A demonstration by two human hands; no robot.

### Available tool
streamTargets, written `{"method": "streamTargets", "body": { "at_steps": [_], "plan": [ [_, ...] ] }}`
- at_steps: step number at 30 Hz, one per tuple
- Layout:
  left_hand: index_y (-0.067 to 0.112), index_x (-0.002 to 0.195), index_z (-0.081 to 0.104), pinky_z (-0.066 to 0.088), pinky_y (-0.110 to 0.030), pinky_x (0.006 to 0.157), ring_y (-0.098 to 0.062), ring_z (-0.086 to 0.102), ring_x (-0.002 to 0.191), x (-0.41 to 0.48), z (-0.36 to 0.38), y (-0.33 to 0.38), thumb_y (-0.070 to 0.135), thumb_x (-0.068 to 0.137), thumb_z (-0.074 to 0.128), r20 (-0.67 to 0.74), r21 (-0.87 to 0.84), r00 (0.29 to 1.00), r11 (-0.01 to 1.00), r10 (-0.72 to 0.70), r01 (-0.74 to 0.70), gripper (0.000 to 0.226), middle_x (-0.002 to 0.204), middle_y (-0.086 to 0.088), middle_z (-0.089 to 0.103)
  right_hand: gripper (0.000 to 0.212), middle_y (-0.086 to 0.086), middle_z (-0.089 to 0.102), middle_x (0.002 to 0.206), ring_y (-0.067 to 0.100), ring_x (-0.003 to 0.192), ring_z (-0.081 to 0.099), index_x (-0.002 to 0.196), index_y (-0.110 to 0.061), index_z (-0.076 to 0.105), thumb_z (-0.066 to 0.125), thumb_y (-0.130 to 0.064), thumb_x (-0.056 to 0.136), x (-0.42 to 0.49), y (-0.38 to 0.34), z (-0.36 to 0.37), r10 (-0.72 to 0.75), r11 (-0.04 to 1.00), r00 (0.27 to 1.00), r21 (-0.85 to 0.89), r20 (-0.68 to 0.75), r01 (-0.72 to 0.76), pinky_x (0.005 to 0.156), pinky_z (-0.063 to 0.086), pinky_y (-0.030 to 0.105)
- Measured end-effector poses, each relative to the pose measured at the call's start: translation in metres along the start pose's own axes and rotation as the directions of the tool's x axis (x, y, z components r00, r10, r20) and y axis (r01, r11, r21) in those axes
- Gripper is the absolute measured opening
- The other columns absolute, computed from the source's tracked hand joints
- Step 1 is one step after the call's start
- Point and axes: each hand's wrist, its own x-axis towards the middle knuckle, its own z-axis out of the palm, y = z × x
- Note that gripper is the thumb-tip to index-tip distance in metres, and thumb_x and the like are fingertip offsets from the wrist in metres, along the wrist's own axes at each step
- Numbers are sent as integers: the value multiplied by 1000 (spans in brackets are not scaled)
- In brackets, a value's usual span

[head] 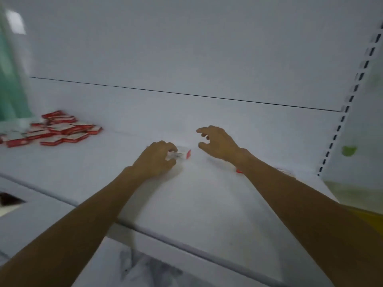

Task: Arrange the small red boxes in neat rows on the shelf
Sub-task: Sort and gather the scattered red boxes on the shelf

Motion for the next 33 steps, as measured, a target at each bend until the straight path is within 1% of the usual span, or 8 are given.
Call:
{"method": "streamTargets", "body": {
  "at_steps": [6, 8, 11, 16, 21, 26, 30, 33],
  "plan": [
    [16, 117, 57, 39, -32, 94, -21, 51, 109, -70, -96, -111, 21, 87, 57, -117, 119, 967, 963, -228, 242, 30, 122, -4, 57, 54, 8, 55, 124, 23, 113, 50, 142, -22, 32, 47, -15, 90, 57, -144, 68, -276, 949, 961, 157, -1, 273, 96, 41, 34],
    [15, 116, 58, 39, -32, 95, -21, 51, 109, -92, -125, -144, 20, 87, 58, -157, 142, 948, 943, -278, 300, 30, 123, -4, 58, 58, 9, 55, 124, 24, 112, 50, 145, -23, 26, 46, -14, 91, 67, -197, 92, -344, 917, 939, 219, 11, 334, 97, 42, 38],
    [14, 116, 59, 37, -27, 91, -21, 51, 108, -117, -160, -185, 17, 86, 58, -187, 152, 932, 928, -311, 340, 30, 122, -5, 59, 58, 10, 52, 131, 27, 117, 48, 144, -20, 28, 47, -15, 90, 80, -263, 123, -404, 888, 915, 252, 21, 386, 98, 41, 39],
    [13, 118, 58, 36, -27, 89, -21, 50, 109, -146, -206, -247, 16, 86, 57, -210, 156, 921, 918, -329, 364, 32, 121, -6, 58, 55, 6, 47, 139, 24, 124, 46, 140, -18, 37, 54, -17, 88, 104, -339, 159, -407, 875, 913, 290, 6, 388, 98, 38, 33],
    [11, 115, 59, 36, -25, 88, -22, 52, 107, -174, -232, -303, 14, 86, 58, -198, 127, 922, 924, -333, 361, 29, 119, -8, 58, 53, 5, 44, 143, 23, 130, 41, 138, -18, 39, 55, -18, 88, 121, -389, 197, -351, 894, 936, 306, 26, 327, 105, 34, 36],
    [12, 115, 58, 40, -32, 90, -22, 52, 104, -186, -247, -351, 15, 87, 57, -155, 105, 911, 911, -382, 399, 29, 116, -10, 58, 53, 7, 43, 142, 23, 128, 42, 138, -15, 39, 54, -19, 88, 144, -412, 217, -315, 920, 946, 265, 69, 287, 104, 35, 35],
    [12, 115, 58, 41, -32, 91, -23, 52, 105, -176, -250, -386, 14, 87, 56, -155, 81, 911, 914, -383, 399, 28, 116, -10, 58, 53, 8, 45, 141, 24, 127, 43, 138, -13, 39, 55, -23, 88, 173, -422, 233, -300, 942, 948, 189, 108, 277, 104, 36, 38],
    [13, 116, 57, 41, -35, 93, -24, 51, 106, -158, -249, -413, 15, 87, 57, -154, 79, 916, 919, -371, 386, 29, 117, -10, 57, 53, 7, 48, 137, 24, 123, 46, 136, -15, 41, 57, -24, 87, 198, -430, 245, -286, 944, 952, 199, 105, 262, 103, 40, 39]
  ]
}}
